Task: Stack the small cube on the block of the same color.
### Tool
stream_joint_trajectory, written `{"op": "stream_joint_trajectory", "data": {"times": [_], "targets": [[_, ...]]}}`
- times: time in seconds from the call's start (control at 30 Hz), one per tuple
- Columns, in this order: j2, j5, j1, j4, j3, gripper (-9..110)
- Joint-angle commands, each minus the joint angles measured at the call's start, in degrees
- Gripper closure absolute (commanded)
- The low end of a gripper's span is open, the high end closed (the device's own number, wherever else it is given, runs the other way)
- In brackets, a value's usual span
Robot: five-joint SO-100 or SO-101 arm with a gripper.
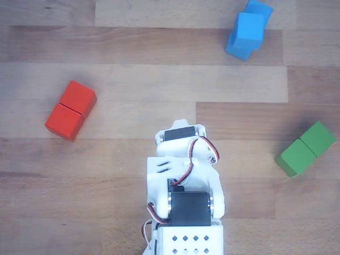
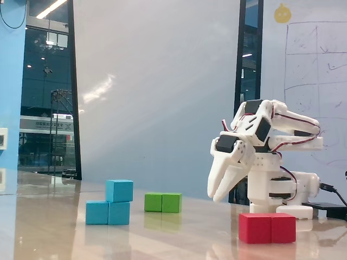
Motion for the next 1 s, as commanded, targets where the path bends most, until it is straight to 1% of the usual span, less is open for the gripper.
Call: {"op": "stream_joint_trajectory", "data": {"times": [0.0,0.2,0.33,0.43,0.63,0.97], "targets": [[0.4,0.4,3.1,-1.7,0.0,96],[1.1,0.8,3.8,-1.3,0.3,96],[2.4,4.0,4.3,-1.1,0.4,96],[6.1,5.4,4.0,0.5,1.4,96],[18.5,5.5,4.1,8.1,3.1,96],[18.7,5.5,4.2,8.3,3.3,96]]}}
